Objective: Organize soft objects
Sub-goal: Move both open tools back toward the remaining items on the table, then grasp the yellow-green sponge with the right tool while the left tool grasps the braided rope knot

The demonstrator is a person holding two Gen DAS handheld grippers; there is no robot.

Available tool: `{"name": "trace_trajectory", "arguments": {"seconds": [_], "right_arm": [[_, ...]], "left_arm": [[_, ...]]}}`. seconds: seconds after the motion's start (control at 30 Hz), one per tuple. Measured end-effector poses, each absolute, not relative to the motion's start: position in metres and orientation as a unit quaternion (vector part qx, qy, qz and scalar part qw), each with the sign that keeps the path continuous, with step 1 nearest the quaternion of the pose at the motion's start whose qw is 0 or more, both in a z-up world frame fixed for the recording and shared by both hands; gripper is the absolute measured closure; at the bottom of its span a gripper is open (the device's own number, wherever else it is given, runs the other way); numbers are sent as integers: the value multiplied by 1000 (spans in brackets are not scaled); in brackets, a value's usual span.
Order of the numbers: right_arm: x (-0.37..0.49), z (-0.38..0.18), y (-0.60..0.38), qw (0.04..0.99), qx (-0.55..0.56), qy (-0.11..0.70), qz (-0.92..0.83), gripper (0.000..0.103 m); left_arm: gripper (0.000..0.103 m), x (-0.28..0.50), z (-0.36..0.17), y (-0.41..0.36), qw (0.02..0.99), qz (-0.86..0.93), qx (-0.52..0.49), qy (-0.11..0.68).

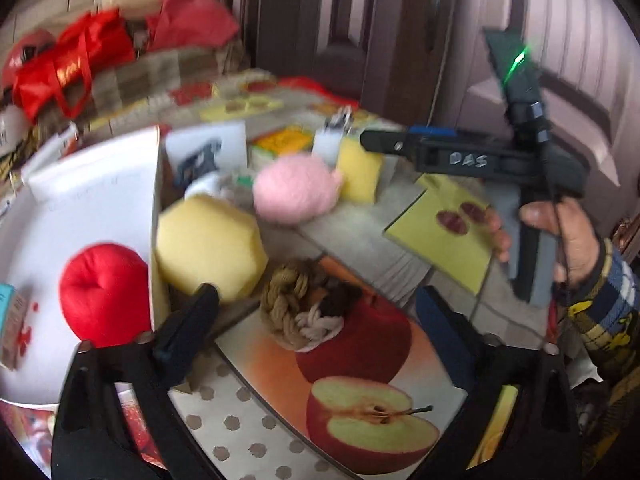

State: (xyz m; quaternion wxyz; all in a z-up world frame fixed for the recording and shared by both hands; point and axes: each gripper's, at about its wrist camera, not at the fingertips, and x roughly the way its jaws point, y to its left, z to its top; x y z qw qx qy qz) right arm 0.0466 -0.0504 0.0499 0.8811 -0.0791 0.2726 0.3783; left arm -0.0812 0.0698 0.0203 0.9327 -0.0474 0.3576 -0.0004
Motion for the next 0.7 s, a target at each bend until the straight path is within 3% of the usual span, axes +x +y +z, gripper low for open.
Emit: {"name": "trace_trajectory", "arguments": {"seconds": [0.03,0.13,0.53,0.6,0.63,0.7], "right_arm": [[47,48,-47,877,-87,279,381,14],[46,46,-44,873,-96,282,386,30],[35,48,-60,840,-86,305,441,30],[37,45,-53,829,-95,317,451,41],[40,42,-48,824,-99,327,453,51],[46,38,-41,820,-102,340,449,53]], "left_arm": [[15,-76,17,71,927,1,-51,371],[16,-77,13,64,925,-4,-39,378],[16,-75,9,56,918,-14,-17,397],[16,-72,7,49,915,-17,-1,404],[16,-72,6,47,914,-17,5,406],[17,-71,5,45,912,-12,13,410]]}}
